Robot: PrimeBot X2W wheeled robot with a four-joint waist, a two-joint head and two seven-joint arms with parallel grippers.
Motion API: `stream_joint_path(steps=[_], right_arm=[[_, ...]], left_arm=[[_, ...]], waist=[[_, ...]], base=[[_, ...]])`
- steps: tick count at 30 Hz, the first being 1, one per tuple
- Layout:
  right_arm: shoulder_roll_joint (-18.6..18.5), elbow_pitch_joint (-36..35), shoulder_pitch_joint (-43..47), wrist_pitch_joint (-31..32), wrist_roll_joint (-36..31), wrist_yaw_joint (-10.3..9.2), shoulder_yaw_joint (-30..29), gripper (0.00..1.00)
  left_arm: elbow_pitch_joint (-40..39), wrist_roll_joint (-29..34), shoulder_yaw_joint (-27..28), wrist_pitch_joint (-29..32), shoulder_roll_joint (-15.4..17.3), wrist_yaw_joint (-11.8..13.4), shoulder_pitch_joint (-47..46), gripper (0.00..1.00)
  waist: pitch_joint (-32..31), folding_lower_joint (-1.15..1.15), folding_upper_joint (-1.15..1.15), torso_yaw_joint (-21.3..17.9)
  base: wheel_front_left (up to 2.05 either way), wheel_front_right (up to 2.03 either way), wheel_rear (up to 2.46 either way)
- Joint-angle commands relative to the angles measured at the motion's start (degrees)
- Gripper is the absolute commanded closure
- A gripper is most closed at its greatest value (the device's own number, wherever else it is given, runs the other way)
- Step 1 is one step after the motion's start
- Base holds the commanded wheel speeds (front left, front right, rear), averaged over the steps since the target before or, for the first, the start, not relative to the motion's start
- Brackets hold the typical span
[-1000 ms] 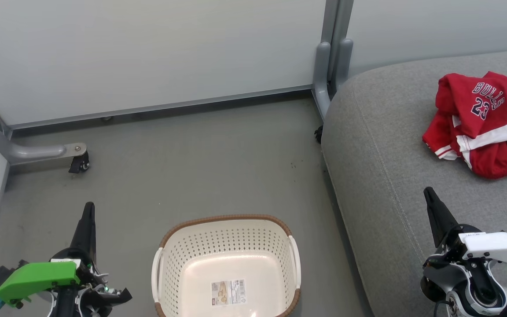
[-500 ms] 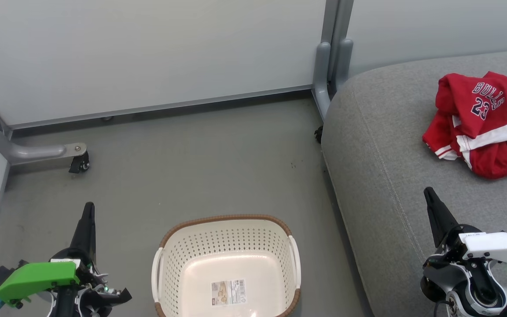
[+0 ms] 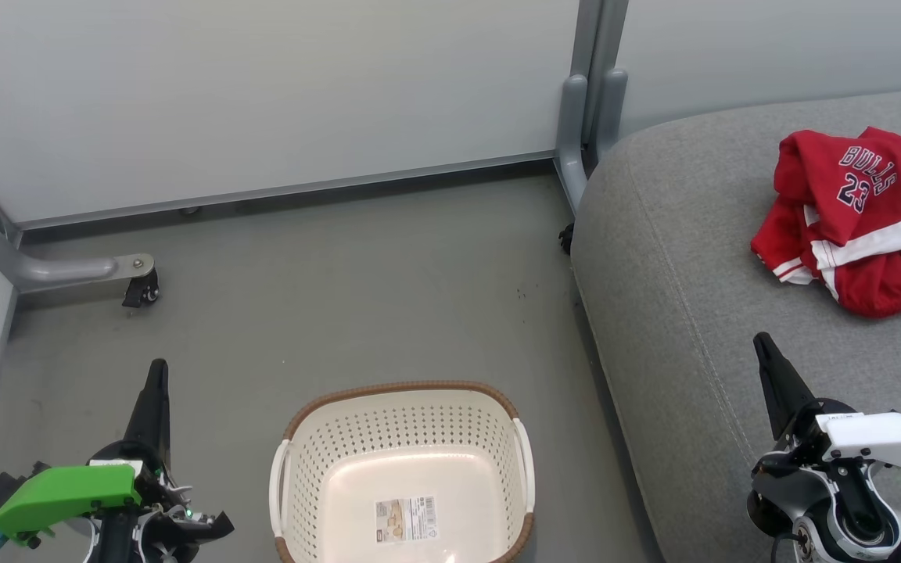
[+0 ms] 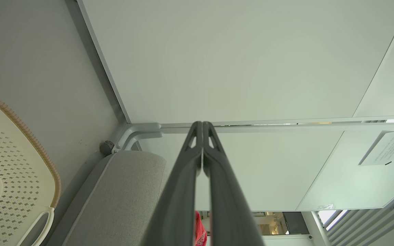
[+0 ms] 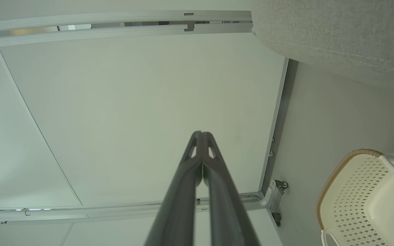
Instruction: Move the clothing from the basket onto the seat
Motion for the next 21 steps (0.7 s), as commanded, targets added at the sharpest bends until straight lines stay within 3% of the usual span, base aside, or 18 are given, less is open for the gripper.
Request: stream_joint_path(steps=[1,21], right_arm=[[-0.1,0.1,-0.3,0.2,-0.2,0.02,-0.1,1.0],[0.1,0.1,-0.4,0.3,-0.4,0.02,-0.3,1.0]], left_arm=[[0.1,0.1,0.3,0.1,0.2,-0.3,-0.7,1.0],[0.1,0.2,0.4,0.2,0.1,-0.3,-0.7,1.0]], waist=[[0.0,0.0,0.0,0.0],[0.0,0.0,0.0,0.0]], base=[[0.0,0.0,0.0],[0.0,0.0,0.0]])
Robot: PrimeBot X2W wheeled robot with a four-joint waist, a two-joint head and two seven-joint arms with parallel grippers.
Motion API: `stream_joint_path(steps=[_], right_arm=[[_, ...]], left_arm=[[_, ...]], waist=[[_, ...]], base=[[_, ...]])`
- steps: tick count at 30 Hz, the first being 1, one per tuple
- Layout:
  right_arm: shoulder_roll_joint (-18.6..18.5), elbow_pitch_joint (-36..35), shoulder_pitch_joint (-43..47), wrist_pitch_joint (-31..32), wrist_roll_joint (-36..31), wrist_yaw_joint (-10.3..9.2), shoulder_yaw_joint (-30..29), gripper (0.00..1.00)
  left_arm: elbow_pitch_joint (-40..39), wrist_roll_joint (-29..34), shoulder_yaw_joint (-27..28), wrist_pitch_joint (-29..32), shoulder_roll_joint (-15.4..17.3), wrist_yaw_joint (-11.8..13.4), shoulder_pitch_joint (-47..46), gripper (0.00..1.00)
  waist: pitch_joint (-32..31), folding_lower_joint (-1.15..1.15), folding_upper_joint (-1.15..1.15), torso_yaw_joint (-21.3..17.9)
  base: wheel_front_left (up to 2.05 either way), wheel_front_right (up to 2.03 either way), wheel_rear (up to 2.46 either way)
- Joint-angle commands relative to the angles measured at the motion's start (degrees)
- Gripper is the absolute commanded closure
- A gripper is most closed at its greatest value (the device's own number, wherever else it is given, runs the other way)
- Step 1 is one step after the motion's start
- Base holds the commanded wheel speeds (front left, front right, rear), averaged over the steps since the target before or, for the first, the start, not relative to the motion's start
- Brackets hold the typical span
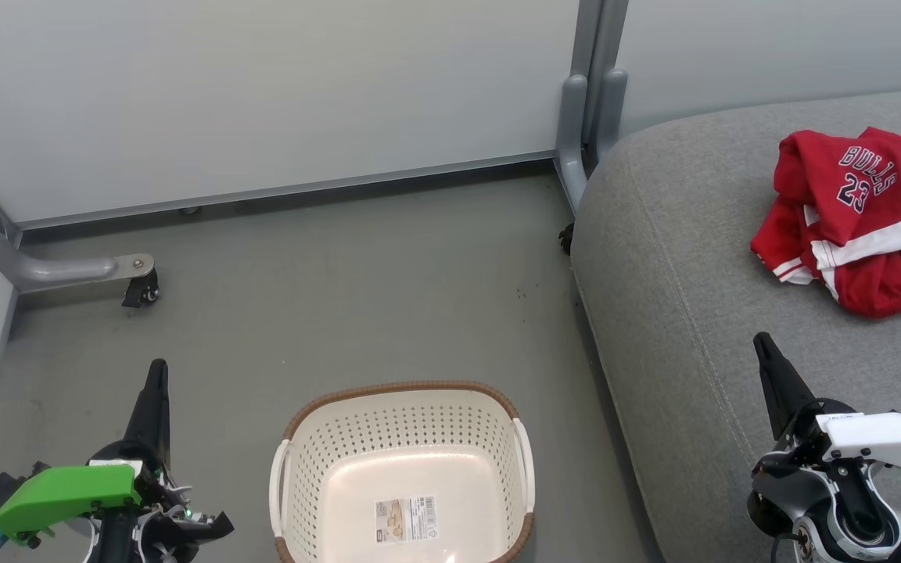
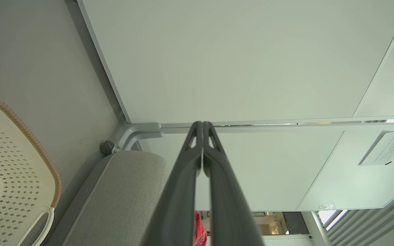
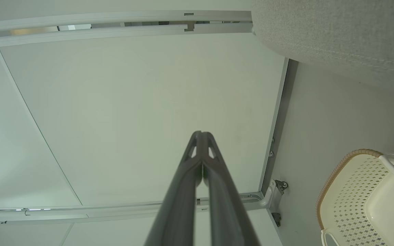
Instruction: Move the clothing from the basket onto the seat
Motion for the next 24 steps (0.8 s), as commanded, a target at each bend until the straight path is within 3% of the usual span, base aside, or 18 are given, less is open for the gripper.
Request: stream_joint_path(steps=[1,24], right_arm=[[0.0,0.1,-0.4,0.2,-0.2,0.02,-0.1,1.0],[0.0,0.1,-0.4,0.3,-0.3,0.02,-0.3,1.0]], left_arm=[[0.0,0.1,0.3,0.1,0.2,-0.3,-0.7,1.0],[0.0,0.3,0.3,0.2,0.1,-0.3,-0.8,1.0]], waist=[[0.0,0.0,0.0,0.0],[0.0,0.0,0.0,0.0]], base=[[0.0,0.0,0.0],[0.0,0.0,0.0]])
